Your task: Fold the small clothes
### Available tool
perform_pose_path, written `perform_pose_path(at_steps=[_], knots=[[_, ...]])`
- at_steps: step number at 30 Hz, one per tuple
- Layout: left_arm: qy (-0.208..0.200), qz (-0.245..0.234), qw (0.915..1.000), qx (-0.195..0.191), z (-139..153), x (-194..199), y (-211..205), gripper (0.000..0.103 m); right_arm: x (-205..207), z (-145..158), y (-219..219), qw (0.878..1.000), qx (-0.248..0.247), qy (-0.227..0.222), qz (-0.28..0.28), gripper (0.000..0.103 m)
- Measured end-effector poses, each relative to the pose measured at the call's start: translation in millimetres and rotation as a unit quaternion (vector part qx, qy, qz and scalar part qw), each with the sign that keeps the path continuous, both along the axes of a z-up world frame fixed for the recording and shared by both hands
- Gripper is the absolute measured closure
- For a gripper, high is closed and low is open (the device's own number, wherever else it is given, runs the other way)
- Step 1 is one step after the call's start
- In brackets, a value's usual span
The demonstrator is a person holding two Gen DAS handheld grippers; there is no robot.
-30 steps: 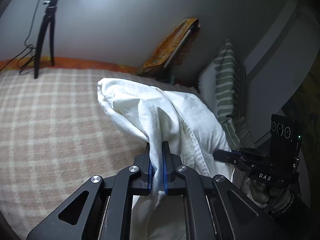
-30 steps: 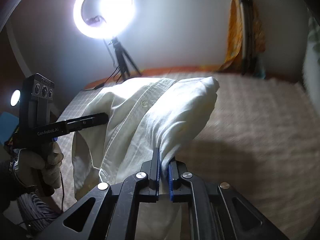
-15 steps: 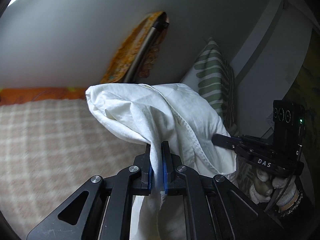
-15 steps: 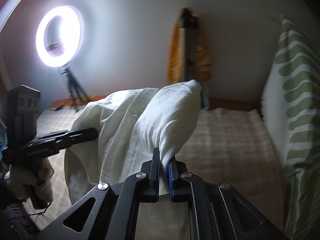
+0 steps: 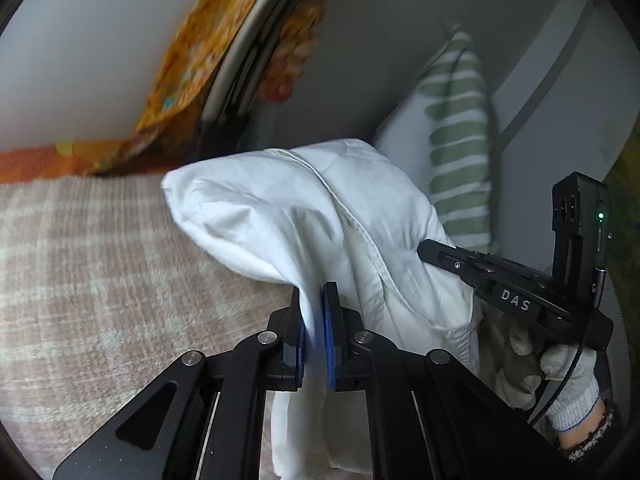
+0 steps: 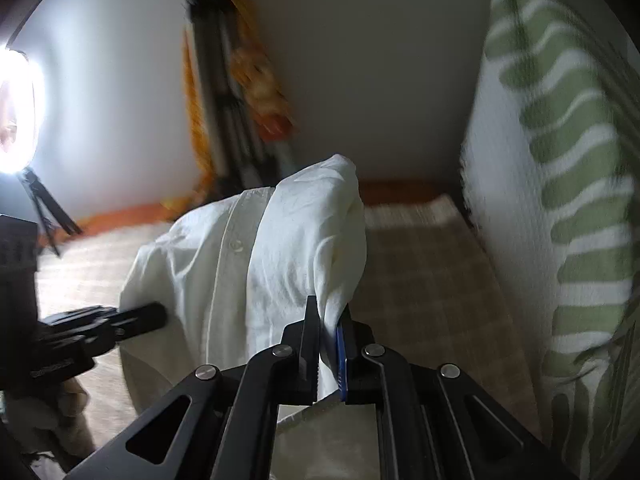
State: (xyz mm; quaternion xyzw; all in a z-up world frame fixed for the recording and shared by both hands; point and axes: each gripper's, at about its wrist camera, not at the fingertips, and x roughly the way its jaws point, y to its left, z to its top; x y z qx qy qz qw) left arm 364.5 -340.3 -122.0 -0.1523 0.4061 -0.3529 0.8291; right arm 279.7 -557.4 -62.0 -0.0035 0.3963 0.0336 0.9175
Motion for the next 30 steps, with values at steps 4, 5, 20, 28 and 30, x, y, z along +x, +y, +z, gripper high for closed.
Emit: perform_pose_path(at_steps=[4, 5, 20, 28, 30], knots=[[0.015, 0.013, 0.9997, 0.016, -10, 1, 3, 0.094, 9, -24, -13, 0.999, -0.004, 0.027, -0.039, 0.093], [0.012, 0.015, 0.9995, 0.025, -10, 1, 3, 0.088, 9, -25, -18, 0.998, 0.001, 0.032, -0.052, 0.087], [-0.003, 0.018, 0.9964, 0.083, 31, -49, 27, 0.048, -58, 22, 3, 0.996, -0.027, -0.012, -0.088, 0.04], [-0.058, 0.018, 0.9961, 0.063, 85, -102, 49, 0.039, -134, 51, 29, 0.994, -0.01, -0.047, -0.096, 0.034], [-0.076, 0.019, 0.995, 0.062, 96, -115, 55, 0.036, -149, 57, 34, 0.993, -0.013, -0.055, -0.102, 0.033]])
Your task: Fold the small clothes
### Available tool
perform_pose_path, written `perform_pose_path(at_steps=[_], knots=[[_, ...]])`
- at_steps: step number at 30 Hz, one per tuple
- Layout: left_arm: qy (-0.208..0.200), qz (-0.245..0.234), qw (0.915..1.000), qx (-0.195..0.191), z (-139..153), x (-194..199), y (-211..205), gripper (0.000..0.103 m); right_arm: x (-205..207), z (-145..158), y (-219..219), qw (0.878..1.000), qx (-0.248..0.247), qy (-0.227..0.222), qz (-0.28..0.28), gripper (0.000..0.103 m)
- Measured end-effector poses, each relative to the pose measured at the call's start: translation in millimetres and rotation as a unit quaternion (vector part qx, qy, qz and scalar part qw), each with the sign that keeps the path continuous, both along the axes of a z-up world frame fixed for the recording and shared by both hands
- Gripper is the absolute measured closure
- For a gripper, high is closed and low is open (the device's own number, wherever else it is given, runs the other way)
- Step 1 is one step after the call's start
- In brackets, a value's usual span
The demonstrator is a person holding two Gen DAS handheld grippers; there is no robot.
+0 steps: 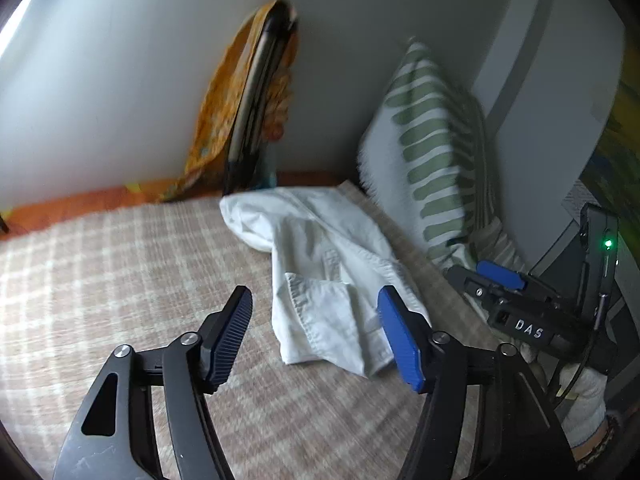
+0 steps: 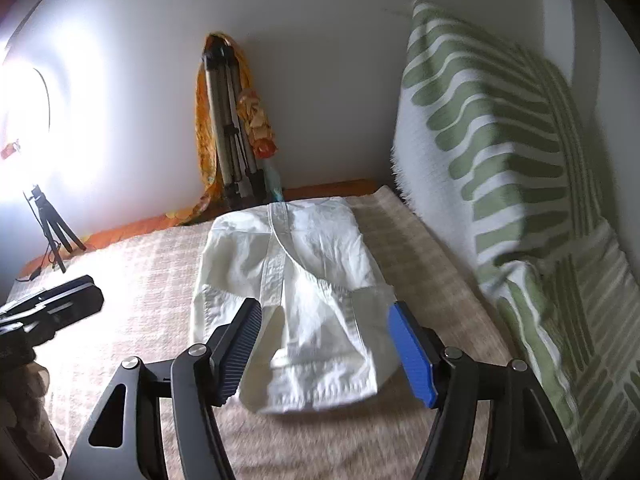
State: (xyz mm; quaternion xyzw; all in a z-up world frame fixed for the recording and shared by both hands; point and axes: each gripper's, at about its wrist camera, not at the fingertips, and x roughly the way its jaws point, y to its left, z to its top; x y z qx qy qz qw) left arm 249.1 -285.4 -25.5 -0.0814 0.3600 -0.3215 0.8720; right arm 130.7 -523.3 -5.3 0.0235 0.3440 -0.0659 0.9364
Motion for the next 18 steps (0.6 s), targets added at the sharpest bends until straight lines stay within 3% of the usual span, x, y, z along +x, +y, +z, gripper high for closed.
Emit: perform_pose_path(at_steps=[2, 4, 7, 10, 13, 18], knots=[[-0.022, -0.002, 0.9998, 0.0, 12, -16, 6, 0.032, -17, 6, 8, 1.0, -0.01, -0.007, -0.004, 0.033], [-0.046, -0.005, 0.9989, 0.001, 23, -33, 11, 0.028, -32, 11, 14, 1.0, -0.012, -0.013, -0.008, 0.022], [-0.072, -0.01, 0.9974, 0.002, 35, -52, 16, 0.022, -51, 18, 22, 0.999, -0.02, -0.029, -0.017, 0.018], [-0.091, -0.013, 0.9957, 0.008, 43, -67, 19, 0.021, -64, 22, 28, 0.999, -0.027, -0.041, -0.021, 0.013], [-0.097, -0.009, 0.9949, 0.027, 47, -77, 19, 0.021, -73, 25, 28, 0.998, -0.02, -0.049, -0.031, 0.012], [-0.099, 0.002, 0.9947, 0.028, 49, -87, 23, 0.02, -81, 23, 22, 0.997, -0.006, -0.051, -0.052, 0.012]])
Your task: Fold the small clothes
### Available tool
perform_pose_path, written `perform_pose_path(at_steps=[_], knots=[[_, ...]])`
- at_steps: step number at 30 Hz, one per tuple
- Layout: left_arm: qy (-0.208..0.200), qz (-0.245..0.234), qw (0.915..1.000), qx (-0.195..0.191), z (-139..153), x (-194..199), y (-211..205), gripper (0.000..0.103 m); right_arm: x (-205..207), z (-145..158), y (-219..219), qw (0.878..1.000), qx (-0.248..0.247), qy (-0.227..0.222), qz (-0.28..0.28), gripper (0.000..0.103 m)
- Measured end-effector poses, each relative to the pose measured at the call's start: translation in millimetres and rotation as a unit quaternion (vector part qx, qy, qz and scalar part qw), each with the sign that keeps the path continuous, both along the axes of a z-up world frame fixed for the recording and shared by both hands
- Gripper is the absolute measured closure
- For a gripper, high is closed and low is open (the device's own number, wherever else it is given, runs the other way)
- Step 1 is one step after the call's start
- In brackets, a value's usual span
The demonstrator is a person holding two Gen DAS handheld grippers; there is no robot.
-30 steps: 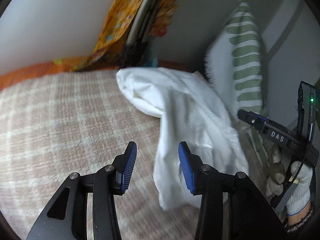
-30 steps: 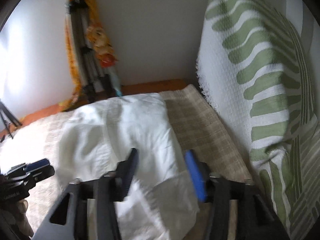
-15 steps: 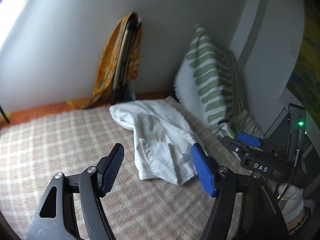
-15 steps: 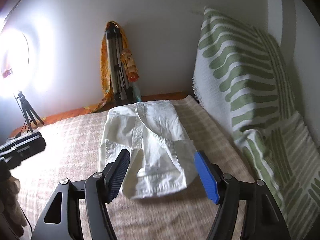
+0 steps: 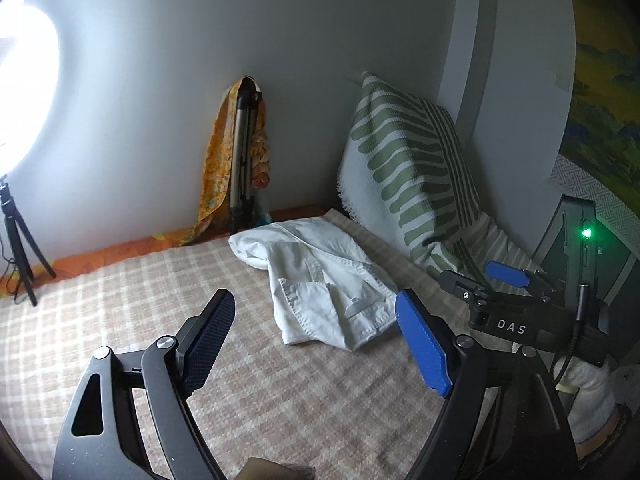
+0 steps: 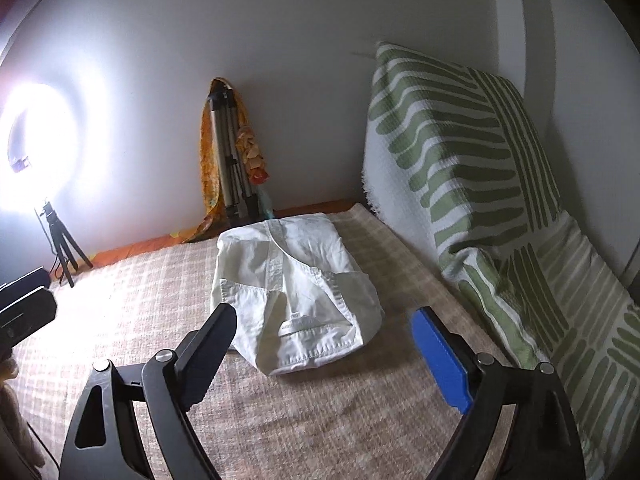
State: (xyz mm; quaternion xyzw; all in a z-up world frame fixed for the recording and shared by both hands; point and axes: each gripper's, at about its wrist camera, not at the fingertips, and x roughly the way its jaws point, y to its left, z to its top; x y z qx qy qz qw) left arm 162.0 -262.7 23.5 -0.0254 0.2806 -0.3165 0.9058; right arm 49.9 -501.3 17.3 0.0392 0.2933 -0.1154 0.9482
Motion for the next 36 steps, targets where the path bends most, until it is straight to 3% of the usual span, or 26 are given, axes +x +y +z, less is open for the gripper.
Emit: perform_pose_path(at_steps=[7, 20, 36], knots=[[-0.005, -0.003, 1.0, 0.008, -1, -8, 3, 0.02, -7, -10, -4, 1.0, 0.017, -0.001, -0.017, 0.011], [0.027, -0.006, 0.9996, 0.004, -7, -4, 10, 0.019, -4, -21, 3, 1.0, 0.023, 0.011, -0.013, 0.012], [0.013, -0.006, 0.9998, 0.012, -6, -10, 7, 0.019, -5, -20, 5, 1.0, 0.021, 0.009, -0.009, 0.012]])
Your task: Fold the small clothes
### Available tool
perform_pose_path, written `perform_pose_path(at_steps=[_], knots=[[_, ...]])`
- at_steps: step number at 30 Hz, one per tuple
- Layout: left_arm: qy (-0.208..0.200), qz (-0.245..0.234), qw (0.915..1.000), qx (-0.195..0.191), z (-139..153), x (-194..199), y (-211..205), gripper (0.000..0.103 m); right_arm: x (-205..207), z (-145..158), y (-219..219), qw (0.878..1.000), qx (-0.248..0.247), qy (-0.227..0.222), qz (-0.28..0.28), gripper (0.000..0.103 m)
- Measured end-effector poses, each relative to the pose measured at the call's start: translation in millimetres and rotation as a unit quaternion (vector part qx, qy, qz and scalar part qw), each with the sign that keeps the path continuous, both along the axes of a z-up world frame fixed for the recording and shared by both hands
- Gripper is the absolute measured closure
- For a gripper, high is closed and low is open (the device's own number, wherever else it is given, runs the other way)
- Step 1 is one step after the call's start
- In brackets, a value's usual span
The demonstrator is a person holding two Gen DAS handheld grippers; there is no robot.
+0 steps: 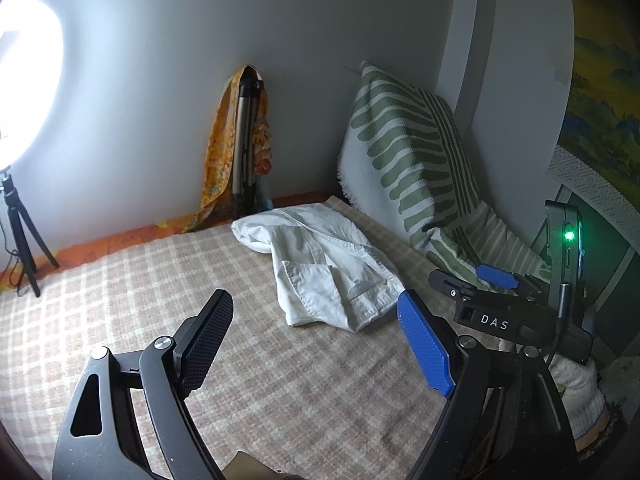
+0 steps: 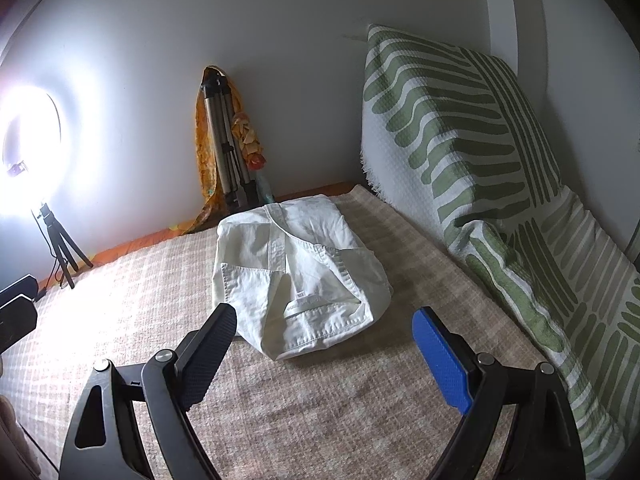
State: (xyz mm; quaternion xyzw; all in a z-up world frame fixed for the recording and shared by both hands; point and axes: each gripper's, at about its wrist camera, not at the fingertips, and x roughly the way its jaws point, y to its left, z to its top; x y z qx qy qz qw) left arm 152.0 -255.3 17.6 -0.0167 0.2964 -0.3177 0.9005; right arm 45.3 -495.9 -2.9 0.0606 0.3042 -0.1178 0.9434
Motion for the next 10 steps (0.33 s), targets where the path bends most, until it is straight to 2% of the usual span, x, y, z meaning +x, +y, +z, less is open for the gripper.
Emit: perform_pose_path(at_steps=[10], knots=[[0.0, 0.0, 1.0, 0.004, -1.4, 0.3, 0.2, 0.019, 0.0, -0.5, 1.6, 1.0, 0.001, 0.001, 0.001, 0.011]])
